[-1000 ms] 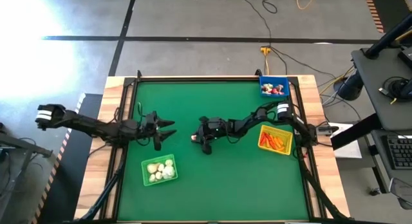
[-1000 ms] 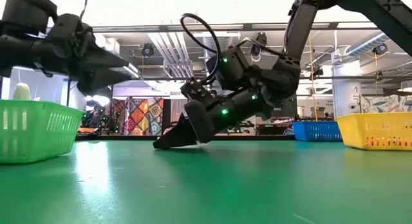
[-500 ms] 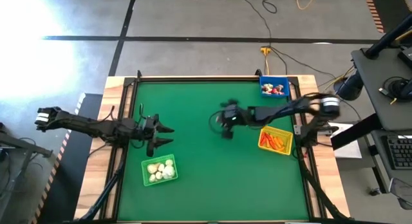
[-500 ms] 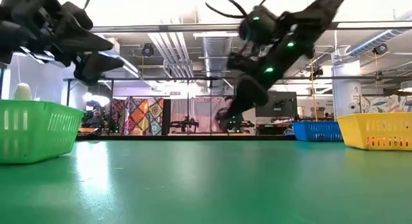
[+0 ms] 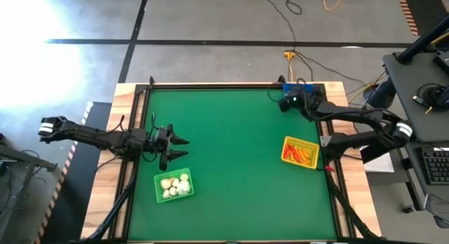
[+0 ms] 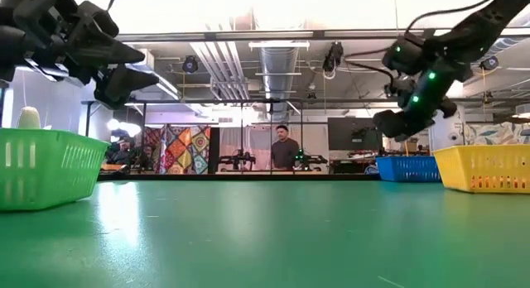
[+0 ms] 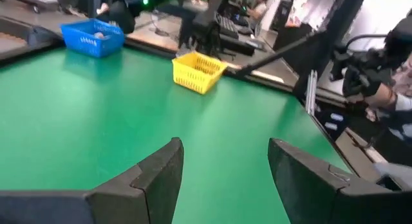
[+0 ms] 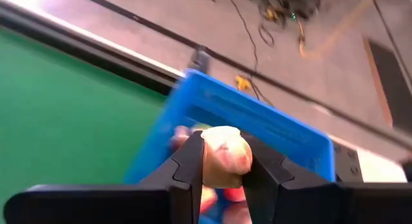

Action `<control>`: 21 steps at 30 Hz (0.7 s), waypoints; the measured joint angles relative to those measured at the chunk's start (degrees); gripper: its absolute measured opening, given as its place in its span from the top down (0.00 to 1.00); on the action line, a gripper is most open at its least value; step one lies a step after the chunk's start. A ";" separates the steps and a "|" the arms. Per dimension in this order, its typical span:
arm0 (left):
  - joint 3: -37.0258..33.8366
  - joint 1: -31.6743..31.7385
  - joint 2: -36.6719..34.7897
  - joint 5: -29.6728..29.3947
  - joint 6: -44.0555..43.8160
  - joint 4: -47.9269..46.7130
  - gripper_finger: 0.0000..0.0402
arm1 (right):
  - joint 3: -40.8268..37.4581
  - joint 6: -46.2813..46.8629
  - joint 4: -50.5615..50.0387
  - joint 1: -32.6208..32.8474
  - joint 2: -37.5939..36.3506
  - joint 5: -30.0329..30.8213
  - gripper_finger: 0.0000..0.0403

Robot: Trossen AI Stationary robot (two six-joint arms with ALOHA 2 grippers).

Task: Sort produce into baskets
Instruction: Put the red mushroom into the blue bin, then return to Home Position

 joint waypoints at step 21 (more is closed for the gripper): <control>-1.56 -0.04 -8.89 4.11 15.10 1.16 0.48 | 0.17 4.66 12.65 -14.00 8.59 -15.11 0.57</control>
